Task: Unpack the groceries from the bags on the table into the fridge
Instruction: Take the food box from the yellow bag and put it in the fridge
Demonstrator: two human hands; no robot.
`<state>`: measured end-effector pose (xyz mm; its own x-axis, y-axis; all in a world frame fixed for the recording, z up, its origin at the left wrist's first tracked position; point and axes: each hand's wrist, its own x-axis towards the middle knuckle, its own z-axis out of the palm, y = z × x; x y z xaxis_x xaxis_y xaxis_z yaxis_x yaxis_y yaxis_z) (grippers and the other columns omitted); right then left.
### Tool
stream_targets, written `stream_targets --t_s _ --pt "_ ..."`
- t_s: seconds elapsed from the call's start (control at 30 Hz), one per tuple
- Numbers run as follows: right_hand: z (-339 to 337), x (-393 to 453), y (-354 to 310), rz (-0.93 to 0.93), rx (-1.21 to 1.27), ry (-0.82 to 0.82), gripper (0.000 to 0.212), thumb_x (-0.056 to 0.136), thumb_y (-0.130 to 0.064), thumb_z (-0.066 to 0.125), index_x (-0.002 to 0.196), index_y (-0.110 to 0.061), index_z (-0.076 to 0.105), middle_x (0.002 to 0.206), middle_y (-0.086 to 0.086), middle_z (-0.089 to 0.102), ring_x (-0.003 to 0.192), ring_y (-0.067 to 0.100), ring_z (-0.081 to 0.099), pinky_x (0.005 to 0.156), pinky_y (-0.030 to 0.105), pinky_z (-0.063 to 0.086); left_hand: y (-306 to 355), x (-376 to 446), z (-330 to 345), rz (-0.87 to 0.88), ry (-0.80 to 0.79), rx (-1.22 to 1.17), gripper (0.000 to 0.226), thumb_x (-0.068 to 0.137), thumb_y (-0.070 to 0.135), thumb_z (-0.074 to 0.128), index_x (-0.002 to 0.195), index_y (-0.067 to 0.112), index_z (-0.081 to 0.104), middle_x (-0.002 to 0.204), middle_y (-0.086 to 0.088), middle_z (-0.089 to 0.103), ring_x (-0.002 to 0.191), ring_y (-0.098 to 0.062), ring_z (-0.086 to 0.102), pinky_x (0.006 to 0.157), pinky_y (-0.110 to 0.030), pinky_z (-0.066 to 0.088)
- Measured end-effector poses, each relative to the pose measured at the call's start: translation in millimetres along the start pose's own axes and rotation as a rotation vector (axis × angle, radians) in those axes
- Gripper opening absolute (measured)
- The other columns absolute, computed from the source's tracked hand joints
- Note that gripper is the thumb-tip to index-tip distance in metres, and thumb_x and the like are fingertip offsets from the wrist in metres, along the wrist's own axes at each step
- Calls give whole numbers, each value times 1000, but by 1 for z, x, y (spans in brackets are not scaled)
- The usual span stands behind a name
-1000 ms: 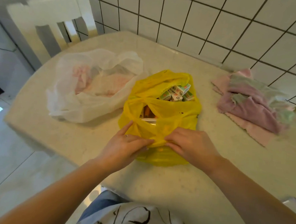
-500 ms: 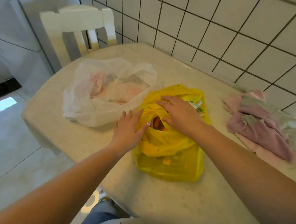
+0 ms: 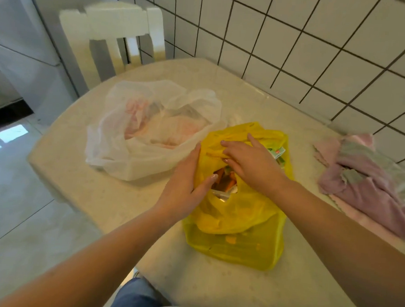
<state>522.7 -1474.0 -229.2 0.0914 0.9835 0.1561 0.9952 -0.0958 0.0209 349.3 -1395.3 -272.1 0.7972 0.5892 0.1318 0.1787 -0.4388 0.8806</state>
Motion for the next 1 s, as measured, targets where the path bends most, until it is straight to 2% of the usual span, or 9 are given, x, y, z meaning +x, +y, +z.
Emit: stream_targets --t_s 0.07,0.2,0.33,0.43,0.53,0.63,0.77,0.93,1.0 --pt "-12 -18 1 -88 30 52 25 88 -28 46 94 -13 65 117 7 65 100 23 65 95 46 44 13 0 0 94 -76 -129 70 91 57 35 147 18 20 150 15 20 134 12 18 106 -7 15" --pt "-34 -64 4 -182 74 85 29 95 -33 38 104 -18 60 118 6 63 102 23 59 85 30 40 29 -9 3 294 -275 -187 60 96 56 18 137 20 43 148 1 36 140 -9 26 115 -31 18" --pt "-44 -111 7 -212 30 181 27 100 -38 31 108 -24 53 113 6 64 97 20 55 76 31 49 32 -25 13 370 -426 -1 56 95 59 14 138 32 38 151 3 30 142 -8 18 116 -34 14" --pt "-35 -144 6 -149 47 82 28 97 -41 32 112 -27 51 124 4 54 89 17 55 69 30 50 26 -35 25 452 -488 193 54 96 56 14 140 32 35 152 -1 28 144 -17 16 115 -46 18" --pt "-29 -171 0 -48 100 -17 42 88 -57 41 119 -29 48 135 0 39 93 13 58 66 29 54 23 -46 33 502 -541 303 60 95 57 11 136 30 44 151 1 30 143 -17 17 116 -43 15" --pt "-32 -179 -4 3 178 33 48 89 -64 37 121 -30 48 137 -1 40 100 9 54 67 31 56 26 -53 36 459 -514 256 56 94 55 18 132 31 50 147 8 36 139 -6 24 115 -32 17" --pt "-36 -143 -2 47 144 167 41 92 -46 42 120 -20 56 130 8 55 110 22 57 84 40 53 24 -52 40 471 -300 231 52 95 50 33 133 20 51 144 2 41 137 -9 29 113 -20 20" --pt "-21 -104 4 94 -46 -314 61 90 -52 45 144 -27 32 142 -1 44 133 18 38 111 48 19 14 -48 36 428 -213 503 73 87 60 34 147 19 24 153 3 17 142 -12 8 114 -27 8" --pt "-19 -107 5 20 -52 -256 46 90 -48 44 130 -27 52 120 -1 61 115 19 55 104 48 32 7 -48 30 393 -264 609 80 84 66 28 148 18 22 153 2 20 141 -13 15 112 -30 15"
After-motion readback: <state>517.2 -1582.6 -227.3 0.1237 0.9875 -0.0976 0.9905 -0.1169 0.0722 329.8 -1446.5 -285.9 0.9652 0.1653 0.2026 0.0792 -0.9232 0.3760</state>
